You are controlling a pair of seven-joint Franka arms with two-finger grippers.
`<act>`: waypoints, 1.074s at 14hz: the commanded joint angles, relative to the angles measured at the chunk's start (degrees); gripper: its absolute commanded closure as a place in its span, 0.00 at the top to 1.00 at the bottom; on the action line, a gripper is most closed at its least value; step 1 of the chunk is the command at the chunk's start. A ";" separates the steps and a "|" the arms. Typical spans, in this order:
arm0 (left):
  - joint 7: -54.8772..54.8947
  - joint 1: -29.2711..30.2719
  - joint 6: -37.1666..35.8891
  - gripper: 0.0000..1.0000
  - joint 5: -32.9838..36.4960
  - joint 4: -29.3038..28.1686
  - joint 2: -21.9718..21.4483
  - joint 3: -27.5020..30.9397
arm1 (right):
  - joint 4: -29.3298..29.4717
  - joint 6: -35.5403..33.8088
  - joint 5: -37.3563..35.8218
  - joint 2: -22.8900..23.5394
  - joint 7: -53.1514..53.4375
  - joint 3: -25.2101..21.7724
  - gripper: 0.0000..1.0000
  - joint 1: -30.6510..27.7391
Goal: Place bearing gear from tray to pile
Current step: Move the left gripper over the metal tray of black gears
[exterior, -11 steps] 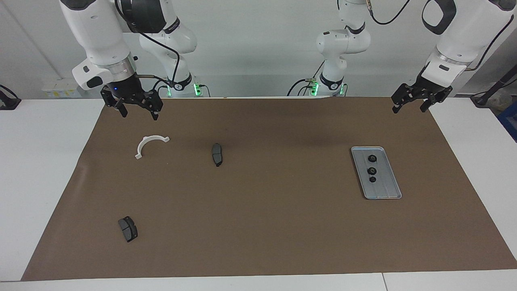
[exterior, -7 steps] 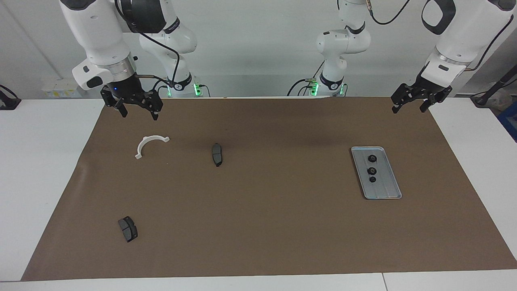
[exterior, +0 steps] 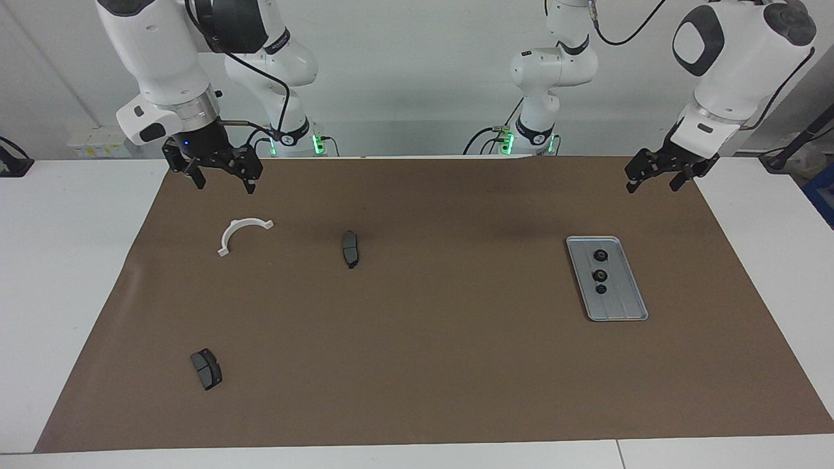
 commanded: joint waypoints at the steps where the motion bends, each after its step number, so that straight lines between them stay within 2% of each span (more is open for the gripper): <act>1: 0.28 0.34 7.99 1.00 0.95 -7.03 1.47 -0.15 | -0.80 -0.21 1.39 -1.02 -1.26 0.18 1.00 -0.65; 5: 0.72 2.10 17.93 1.00 0.95 -11.53 5.50 -0.15 | -0.80 -0.21 1.39 -1.02 -1.34 0.18 1.00 -0.65; 7: 0.46 2.10 21.71 1.00 0.95 -11.71 10.33 -0.15 | -0.80 -0.21 1.39 -1.02 -1.34 0.18 1.00 -0.74; 9: 0.10 1.57 23.92 1.00 0.95 -11.88 13.07 -0.15 | -0.80 -0.21 1.39 -1.02 -1.34 0.18 1.00 -0.65; 12: 0.54 2.10 24.72 1.00 0.95 -13.20 13.34 -0.15 | -0.80 -0.21 1.39 -1.02 -1.26 0.18 1.00 -0.74; 15: 0.54 1.92 28.05 1.00 0.95 -18.02 12.82 -0.15 | -0.80 -0.21 1.39 -1.02 -1.34 0.18 1.00 -0.65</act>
